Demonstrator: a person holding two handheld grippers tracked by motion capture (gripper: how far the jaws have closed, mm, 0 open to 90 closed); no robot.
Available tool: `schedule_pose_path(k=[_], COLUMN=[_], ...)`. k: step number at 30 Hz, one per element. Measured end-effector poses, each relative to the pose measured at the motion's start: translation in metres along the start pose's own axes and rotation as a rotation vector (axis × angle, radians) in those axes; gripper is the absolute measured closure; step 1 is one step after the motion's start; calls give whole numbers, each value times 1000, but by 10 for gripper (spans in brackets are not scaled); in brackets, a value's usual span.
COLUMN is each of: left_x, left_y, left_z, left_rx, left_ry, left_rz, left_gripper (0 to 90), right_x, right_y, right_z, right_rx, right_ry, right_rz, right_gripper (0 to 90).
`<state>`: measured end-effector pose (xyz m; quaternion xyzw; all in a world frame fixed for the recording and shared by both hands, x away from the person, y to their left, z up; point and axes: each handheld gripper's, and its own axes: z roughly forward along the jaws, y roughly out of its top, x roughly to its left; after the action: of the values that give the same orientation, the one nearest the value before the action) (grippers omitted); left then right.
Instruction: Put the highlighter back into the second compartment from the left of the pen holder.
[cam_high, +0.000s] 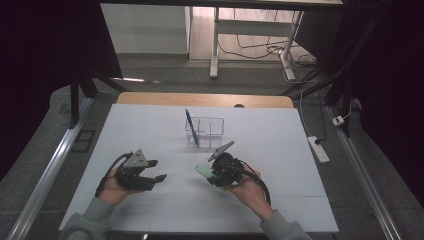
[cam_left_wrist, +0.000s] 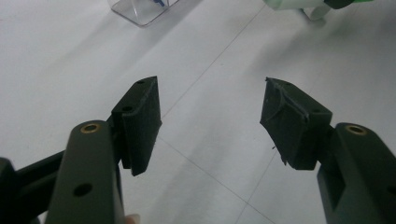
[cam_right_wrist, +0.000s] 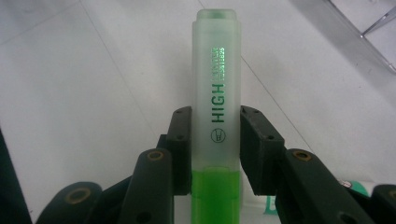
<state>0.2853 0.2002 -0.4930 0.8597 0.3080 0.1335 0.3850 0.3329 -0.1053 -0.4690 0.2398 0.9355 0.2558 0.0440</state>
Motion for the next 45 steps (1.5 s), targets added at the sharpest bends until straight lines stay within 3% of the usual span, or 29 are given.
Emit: schedule_pose_path(k=[7,17,25,31,45], left_x=[-7,-27,-41,-46,-53], left_y=[5,25,42,52,68], left_z=[0,4,16,24,48], left_rx=[-9,-9,33,56,163], left_ry=[-6,-23,-49,-60,-139], left_rz=[23,78,156,185,270], left_gripper=[373,358,351,342,317], right_x=[-3,-4,0,3,11], right_y=[-1,-2,-2,-1,1], right_z=[-6,-5,-2,1,7], right_rx=[-42,-43,-30,-23,8], right_ry=[26,65,85,99,129], right_rz=[-15,-46,-94,-120,-199], right_gripper=[665,664,664,664,664])
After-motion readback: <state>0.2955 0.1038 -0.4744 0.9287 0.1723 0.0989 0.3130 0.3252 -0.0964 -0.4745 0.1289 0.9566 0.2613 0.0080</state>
